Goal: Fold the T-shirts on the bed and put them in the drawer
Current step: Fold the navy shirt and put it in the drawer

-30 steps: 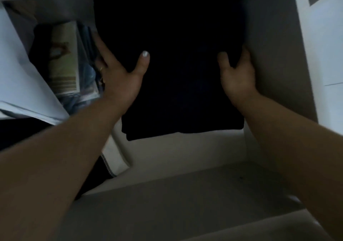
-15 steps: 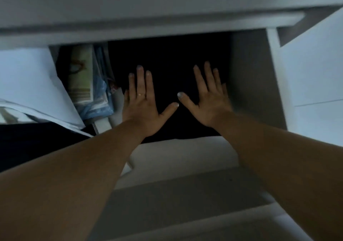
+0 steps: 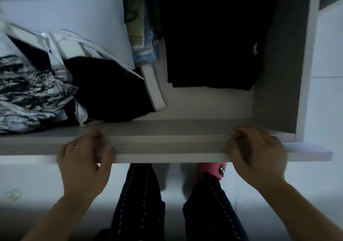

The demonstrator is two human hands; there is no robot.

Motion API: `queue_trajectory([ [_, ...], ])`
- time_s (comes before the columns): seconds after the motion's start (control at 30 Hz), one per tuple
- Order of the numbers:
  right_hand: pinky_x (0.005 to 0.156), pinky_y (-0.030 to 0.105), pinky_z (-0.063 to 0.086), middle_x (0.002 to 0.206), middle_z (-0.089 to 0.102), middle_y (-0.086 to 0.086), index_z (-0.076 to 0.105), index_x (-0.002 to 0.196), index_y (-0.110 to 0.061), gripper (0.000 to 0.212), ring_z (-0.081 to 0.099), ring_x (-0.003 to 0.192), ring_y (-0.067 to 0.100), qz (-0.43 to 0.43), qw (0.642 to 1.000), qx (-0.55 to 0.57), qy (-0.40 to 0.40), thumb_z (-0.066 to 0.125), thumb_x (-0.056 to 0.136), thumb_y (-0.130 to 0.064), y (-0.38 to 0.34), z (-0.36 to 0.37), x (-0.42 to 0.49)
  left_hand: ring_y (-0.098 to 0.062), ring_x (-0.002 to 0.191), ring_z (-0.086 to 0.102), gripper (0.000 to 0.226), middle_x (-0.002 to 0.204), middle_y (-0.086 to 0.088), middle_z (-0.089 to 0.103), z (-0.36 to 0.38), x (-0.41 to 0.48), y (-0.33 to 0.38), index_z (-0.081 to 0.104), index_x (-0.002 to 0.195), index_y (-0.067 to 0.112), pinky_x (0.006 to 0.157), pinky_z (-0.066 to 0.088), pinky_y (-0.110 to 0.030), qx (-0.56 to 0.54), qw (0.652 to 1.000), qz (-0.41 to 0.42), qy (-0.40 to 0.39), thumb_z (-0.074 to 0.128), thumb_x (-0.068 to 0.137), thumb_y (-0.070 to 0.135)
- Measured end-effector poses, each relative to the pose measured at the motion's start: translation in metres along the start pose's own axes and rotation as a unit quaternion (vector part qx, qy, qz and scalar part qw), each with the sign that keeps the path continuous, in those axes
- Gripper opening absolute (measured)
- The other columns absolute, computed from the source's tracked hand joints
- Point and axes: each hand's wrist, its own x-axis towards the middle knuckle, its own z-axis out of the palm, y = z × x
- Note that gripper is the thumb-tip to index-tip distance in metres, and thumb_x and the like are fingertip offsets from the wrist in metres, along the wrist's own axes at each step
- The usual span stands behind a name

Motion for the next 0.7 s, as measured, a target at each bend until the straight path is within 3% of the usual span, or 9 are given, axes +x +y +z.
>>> queue_trajectory([
  [0.13, 0.046, 0.028, 0.046, 0.056, 0.063, 0.008, 0.071, 0.072, -0.006, 0.034, 0.058, 0.046, 0.029, -0.026, 0.994, -0.05, 0.089, 0.048, 0.076, -0.031, 0.002, 0.012, 0.005, -0.04, 0.083, 0.062, 0.05, 0.076, -0.019, 0.067, 0.017, 0.003, 0.009, 0.067, 0.092, 0.001, 0.079, 0.028, -0.038, 0.057, 0.99, -0.043, 0.118, 0.038, 0.077, 0.039],
  [0.37, 0.046, 0.026, 0.041, 0.054, 0.062, 0.008, 0.07, 0.072, -0.006, 0.034, 0.058, 0.047, 0.03, -0.03, 0.992, -0.045, 0.111, 0.047, 0.076, -0.03, -0.001, 0.007, 0.049, -0.038, 0.073, 0.06, 0.041, 0.07, -0.018, 0.065, 0.014, 0.047, 0.014, 0.066, 0.088, 0.001, 0.076, 0.026, -0.037, 0.067, 0.971, -0.004, 0.229, 0.042, 0.079, 0.033],
  [0.47, 0.047, 0.028, 0.041, 0.055, 0.063, 0.008, 0.07, 0.074, -0.007, 0.031, 0.058, 0.05, 0.032, -0.017, 0.99, -0.047, 0.132, 0.048, 0.077, -0.029, -0.004, 0.002, 0.079, -0.039, 0.081, 0.059, 0.043, 0.077, -0.02, 0.065, 0.009, 0.076, 0.022, 0.065, 0.092, 0.0, 0.08, 0.028, -0.038, 0.034, 0.968, -0.016, 0.249, 0.043, 0.079, 0.034],
  [0.57, 0.059, 0.033, 0.039, 0.061, 0.063, 0.011, 0.067, 0.073, -0.007, 0.031, 0.058, 0.058, 0.034, 0.01, 0.983, -0.059, 0.173, 0.045, 0.081, -0.027, -0.007, 0.0, 0.111, -0.043, 0.098, 0.055, 0.047, 0.088, -0.025, 0.063, 0.0, 0.108, 0.034, 0.063, 0.095, -0.003, 0.087, 0.029, -0.039, -0.002, 0.961, -0.025, 0.274, 0.045, 0.082, 0.038],
  [0.7, 0.082, 0.034, 0.035, 0.091, 0.061, 0.022, 0.062, 0.088, 0.002, 0.029, 0.055, 0.09, 0.04, 0.059, 0.964, -0.022, 0.259, 0.046, 0.09, -0.023, -0.023, 0.006, 0.128, -0.05, 0.107, 0.047, 0.05, 0.109, -0.033, 0.052, -0.007, 0.135, 0.048, 0.056, 0.1, -0.012, 0.096, 0.03, -0.043, -0.061, 0.951, -0.011, 0.302, 0.052, 0.087, 0.036],
])
